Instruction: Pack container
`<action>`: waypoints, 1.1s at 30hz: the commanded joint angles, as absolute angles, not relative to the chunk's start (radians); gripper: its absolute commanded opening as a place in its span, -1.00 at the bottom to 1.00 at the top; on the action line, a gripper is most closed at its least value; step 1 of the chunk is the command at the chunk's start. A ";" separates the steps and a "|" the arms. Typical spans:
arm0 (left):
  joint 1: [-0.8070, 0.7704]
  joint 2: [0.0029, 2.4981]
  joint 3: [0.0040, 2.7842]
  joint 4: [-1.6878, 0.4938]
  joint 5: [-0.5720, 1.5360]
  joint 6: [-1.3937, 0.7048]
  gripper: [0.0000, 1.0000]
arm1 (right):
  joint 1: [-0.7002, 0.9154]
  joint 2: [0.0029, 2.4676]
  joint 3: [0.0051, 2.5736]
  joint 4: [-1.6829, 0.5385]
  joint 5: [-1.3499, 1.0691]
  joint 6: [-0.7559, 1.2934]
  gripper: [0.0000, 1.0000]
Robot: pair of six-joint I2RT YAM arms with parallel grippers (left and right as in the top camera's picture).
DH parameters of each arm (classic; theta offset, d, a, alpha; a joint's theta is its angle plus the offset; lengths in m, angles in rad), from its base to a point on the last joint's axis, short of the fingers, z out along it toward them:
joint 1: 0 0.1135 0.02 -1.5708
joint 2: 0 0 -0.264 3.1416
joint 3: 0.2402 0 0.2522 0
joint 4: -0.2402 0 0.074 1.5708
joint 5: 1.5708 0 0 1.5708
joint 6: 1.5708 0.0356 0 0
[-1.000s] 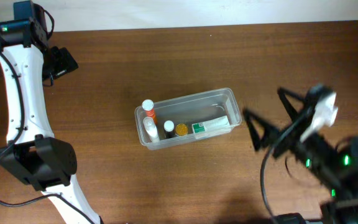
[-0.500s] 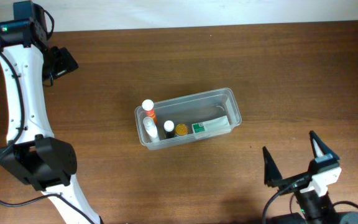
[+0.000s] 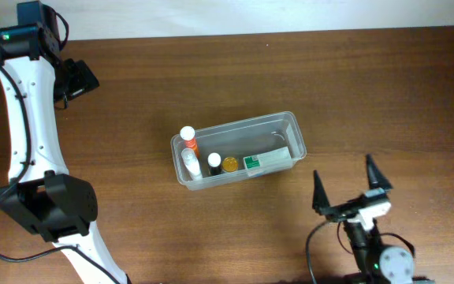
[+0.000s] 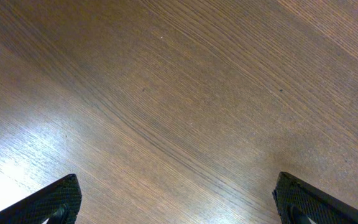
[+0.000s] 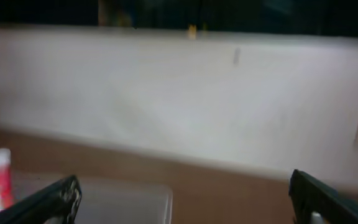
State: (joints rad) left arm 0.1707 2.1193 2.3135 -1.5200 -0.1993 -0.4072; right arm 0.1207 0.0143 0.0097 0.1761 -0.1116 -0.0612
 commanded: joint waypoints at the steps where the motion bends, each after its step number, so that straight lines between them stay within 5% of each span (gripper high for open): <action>1: 0.173 2.121 2.326 -1.520 -0.207 -0.402 0.99 | 0.097 0.004 0.006 0.103 -0.092 -0.068 0.97; 6: 0.173 2.121 2.326 -1.520 -0.207 -0.402 0.99 | 0.063 0.004 0.006 -0.079 -0.077 -0.067 0.97; 33: 0.173 2.121 2.326 -1.520 -0.207 -0.402 0.99 | 0.057 0.004 0.006 -0.073 -0.070 -0.067 0.97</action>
State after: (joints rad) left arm 0.1707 2.1193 2.3135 -1.5200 -0.1993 -0.4072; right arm 0.0650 0.0147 0.0101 -0.0650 -0.0898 -0.0612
